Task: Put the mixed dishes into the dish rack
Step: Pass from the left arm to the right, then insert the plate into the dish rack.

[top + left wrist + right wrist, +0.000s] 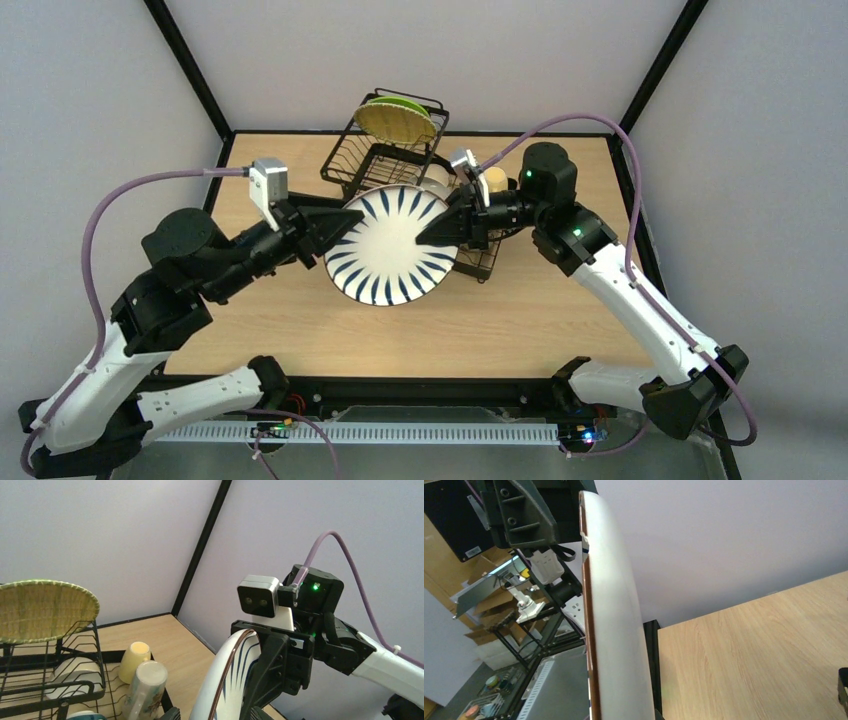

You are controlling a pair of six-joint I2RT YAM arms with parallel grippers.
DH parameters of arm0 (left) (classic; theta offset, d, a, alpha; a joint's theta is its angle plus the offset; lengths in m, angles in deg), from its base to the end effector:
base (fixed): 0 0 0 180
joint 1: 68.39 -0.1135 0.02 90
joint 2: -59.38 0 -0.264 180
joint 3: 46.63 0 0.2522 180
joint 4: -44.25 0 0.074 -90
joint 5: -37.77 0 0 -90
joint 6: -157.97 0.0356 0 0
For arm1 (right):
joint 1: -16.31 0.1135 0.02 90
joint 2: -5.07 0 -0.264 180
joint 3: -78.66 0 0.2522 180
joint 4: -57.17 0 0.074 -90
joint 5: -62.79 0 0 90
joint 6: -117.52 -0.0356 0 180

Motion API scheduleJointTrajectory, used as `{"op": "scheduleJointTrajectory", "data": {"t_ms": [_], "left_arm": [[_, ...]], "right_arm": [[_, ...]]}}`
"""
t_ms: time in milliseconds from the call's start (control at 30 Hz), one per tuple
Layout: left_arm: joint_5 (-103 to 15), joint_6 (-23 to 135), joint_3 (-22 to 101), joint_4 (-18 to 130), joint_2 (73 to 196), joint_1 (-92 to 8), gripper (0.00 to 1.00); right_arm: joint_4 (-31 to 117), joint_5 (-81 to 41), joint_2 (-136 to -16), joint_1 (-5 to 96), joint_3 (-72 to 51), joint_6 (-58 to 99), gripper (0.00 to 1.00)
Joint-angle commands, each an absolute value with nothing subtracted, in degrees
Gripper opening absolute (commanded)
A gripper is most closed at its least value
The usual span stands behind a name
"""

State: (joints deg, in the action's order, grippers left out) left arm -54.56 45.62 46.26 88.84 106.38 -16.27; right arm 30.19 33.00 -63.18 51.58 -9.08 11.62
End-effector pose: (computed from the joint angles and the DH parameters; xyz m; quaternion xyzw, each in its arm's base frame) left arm 0.0779 -0.0978 0.4901 0.1655 0.6792 -0.4213 0.5778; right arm 0.1869 0.1701 0.4309 -0.4355 0.5855 0.5865 0.3517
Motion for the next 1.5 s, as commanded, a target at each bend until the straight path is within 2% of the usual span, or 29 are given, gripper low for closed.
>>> {"op": "scheduleJointTrajectory", "data": {"t_ms": [0, 367, 633, 867, 1167, 1467], "left_arm": [[-58.0, 44.29, 46.94, 88.39, 105.71, -16.01, 0.8], [-78.53, 37.79, 46.61, 93.18, 101.81, -16.01, 0.89], [-89.53, 31.85, 47.65, 98.22, 99.87, -16.01, 0.89], [-90.57, 27.28, 51.97, 106.8, 102.11, -16.01, 0.89], [-87.01, 20.74, 49.82, 113.12, 99.89, -16.02, 0.89], [-82.99, 18.32, 42.48, 109.45, 98.5, -16.01, 0.89]], "right_arm": [[34.24, 31.5, -60.76, 51.47, -9.96, 10.3, 0.0], [33.1, 29.45, -61.42, 51.25, -11.85, 11.23, 0.0], [28.43, 24.14, -64.67, 51.2, -19.1, 16.95, 0.0], [20.8, 17.12, -74.61, 50.36, -34.38, 26.24, 0.0], [18.61, 8.17, -87.2, 48.92, -48.68, 36.9, 0.0], [19.16, 3.2, -99.98, 46.87, -60.64, 45.85, 0.0]]}}
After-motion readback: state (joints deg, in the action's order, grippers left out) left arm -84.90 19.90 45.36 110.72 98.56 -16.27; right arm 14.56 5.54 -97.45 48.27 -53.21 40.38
